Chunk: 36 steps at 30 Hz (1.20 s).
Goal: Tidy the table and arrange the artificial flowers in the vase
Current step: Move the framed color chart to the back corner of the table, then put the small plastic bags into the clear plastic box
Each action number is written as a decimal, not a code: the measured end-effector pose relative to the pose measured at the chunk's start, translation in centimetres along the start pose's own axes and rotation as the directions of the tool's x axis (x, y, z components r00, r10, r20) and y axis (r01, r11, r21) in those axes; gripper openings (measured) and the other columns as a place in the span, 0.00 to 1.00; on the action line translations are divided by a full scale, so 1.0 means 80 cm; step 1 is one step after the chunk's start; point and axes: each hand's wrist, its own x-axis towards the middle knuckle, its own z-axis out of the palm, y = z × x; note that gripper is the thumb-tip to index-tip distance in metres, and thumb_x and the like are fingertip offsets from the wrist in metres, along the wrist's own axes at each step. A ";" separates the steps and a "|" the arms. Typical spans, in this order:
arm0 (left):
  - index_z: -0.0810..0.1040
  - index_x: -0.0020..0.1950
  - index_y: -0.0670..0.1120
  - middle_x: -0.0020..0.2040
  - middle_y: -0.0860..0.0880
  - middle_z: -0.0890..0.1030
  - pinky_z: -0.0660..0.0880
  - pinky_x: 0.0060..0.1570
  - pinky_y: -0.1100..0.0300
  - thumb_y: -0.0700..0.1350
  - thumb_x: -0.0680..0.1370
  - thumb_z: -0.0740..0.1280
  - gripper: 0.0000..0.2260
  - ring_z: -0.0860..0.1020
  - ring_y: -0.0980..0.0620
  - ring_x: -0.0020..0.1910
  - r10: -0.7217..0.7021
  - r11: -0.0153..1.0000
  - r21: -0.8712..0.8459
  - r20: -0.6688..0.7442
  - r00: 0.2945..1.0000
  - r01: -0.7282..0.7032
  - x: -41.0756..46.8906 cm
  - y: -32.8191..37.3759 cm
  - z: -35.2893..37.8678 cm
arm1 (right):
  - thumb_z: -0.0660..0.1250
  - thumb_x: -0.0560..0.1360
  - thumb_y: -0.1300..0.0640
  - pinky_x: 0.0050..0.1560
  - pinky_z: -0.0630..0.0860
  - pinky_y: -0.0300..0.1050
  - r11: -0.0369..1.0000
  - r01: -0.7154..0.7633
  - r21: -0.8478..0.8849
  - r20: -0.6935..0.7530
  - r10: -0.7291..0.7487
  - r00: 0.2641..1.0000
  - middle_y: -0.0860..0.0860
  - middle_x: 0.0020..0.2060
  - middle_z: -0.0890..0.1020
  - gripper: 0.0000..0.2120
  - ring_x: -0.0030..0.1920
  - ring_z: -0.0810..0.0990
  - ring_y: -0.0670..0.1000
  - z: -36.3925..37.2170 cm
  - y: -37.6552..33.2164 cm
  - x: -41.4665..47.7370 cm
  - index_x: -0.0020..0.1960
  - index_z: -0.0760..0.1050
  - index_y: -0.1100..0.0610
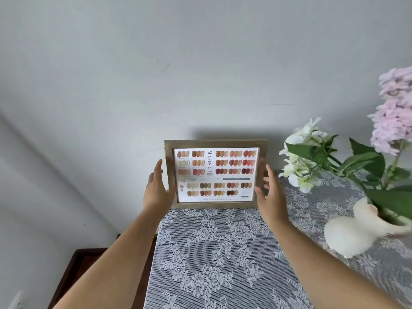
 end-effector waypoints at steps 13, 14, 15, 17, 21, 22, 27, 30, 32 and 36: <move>0.69 0.65 0.51 0.61 0.48 0.74 0.77 0.53 0.49 0.44 0.73 0.69 0.22 0.74 0.48 0.59 0.185 0.979 0.078 0.050 0.981 -0.188 -0.172 0.071 -0.022 | 0.66 0.74 0.59 0.43 0.74 0.37 0.993 0.114 -0.010 0.112 -0.112 0.987 0.50 0.52 0.80 0.10 0.49 0.78 0.47 -0.135 0.009 -0.113 0.55 0.76 0.52; 0.68 0.66 0.51 0.62 0.49 0.74 0.77 0.53 0.50 0.45 0.73 0.69 0.22 0.74 0.48 0.59 0.191 0.977 0.080 0.071 0.979 -0.196 -0.190 0.083 -0.014 | 0.66 0.74 0.59 0.44 0.74 0.37 0.993 0.120 -0.005 0.123 -0.118 0.985 0.49 0.52 0.80 0.10 0.50 0.78 0.47 -0.156 0.016 -0.126 0.55 0.76 0.52; 0.68 0.66 0.51 0.62 0.49 0.74 0.77 0.53 0.50 0.45 0.73 0.69 0.22 0.75 0.49 0.59 0.202 0.974 0.083 0.089 0.975 -0.209 -0.209 0.095 -0.004 | 0.66 0.74 0.59 0.46 0.74 0.37 0.992 0.128 -0.002 0.135 -0.127 0.983 0.48 0.51 0.80 0.09 0.50 0.78 0.47 -0.178 0.025 -0.138 0.55 0.76 0.52; 0.68 0.65 0.51 0.62 0.49 0.74 0.76 0.54 0.51 0.46 0.73 0.69 0.22 0.74 0.49 0.59 0.224 0.967 0.092 0.143 0.964 -0.238 -0.247 0.119 0.022 | 0.66 0.74 0.58 0.48 0.75 0.41 0.992 0.122 -0.016 0.155 -0.119 0.981 0.47 0.50 0.79 0.09 0.50 0.78 0.47 -0.228 0.046 -0.164 0.54 0.76 0.52; 0.67 0.66 0.52 0.65 0.49 0.71 0.75 0.57 0.52 0.48 0.73 0.69 0.23 0.73 0.49 0.61 0.262 0.949 0.091 0.302 0.917 -0.302 -0.318 0.166 0.079 | 0.67 0.74 0.58 0.40 0.70 0.37 0.990 0.059 -0.129 0.189 -0.034 0.981 0.45 0.47 0.75 0.09 0.47 0.76 0.47 -0.319 0.099 -0.212 0.54 0.76 0.53; 0.66 0.67 0.52 0.66 0.49 0.70 0.75 0.58 0.52 0.49 0.73 0.69 0.24 0.73 0.49 0.61 0.273 0.944 0.087 0.336 0.901 -0.319 -0.336 0.178 0.094 | 0.67 0.74 0.58 0.38 0.68 0.34 0.985 0.047 -0.168 0.197 -0.013 0.980 0.45 0.47 0.75 0.09 0.46 0.76 0.47 -0.340 0.114 -0.223 0.55 0.76 0.53; 0.64 0.68 0.54 0.70 0.49 0.67 0.74 0.60 0.54 0.51 0.73 0.69 0.26 0.73 0.49 0.62 0.304 0.888 0.143 0.530 0.792 -0.436 -0.398 0.212 0.146 | 0.66 0.75 0.57 0.41 0.65 0.28 0.967 -0.039 -0.251 0.216 0.095 0.972 0.45 0.54 0.76 0.12 0.50 0.74 0.44 -0.409 0.165 -0.258 0.58 0.75 0.53; 0.62 0.70 0.55 0.72 0.49 0.65 0.70 0.65 0.50 0.53 0.70 0.71 0.31 0.69 0.48 0.66 0.251 0.848 0.206 0.656 0.712 -0.489 -0.422 0.205 0.166 | 0.66 0.75 0.55 0.40 0.71 0.34 0.936 -0.084 -0.341 0.308 0.195 0.931 0.44 0.58 0.73 0.16 0.41 0.76 0.43 -0.420 0.177 -0.271 0.62 0.72 0.49; 0.61 0.71 0.54 0.72 0.48 0.64 0.68 0.66 0.49 0.54 0.69 0.72 0.34 0.68 0.47 0.67 0.201 0.819 0.256 0.710 0.675 -0.514 -0.432 0.195 0.172 | 0.67 0.74 0.54 0.42 0.72 0.36 0.924 -0.088 -0.373 0.394 0.244 0.886 0.45 0.62 0.71 0.19 0.42 0.75 0.42 -0.415 0.183 -0.279 0.64 0.70 0.48; 0.64 0.70 0.54 0.70 0.49 0.68 0.66 0.65 0.52 0.52 0.69 0.73 0.32 0.70 0.50 0.64 0.160 0.833 0.239 0.760 0.630 -0.500 -0.440 0.170 0.178 | 0.68 0.73 0.54 0.41 0.75 0.37 0.908 -0.053 -0.416 0.472 0.266 0.841 0.50 0.59 0.75 0.22 0.44 0.79 0.48 -0.390 0.193 -0.278 0.66 0.68 0.50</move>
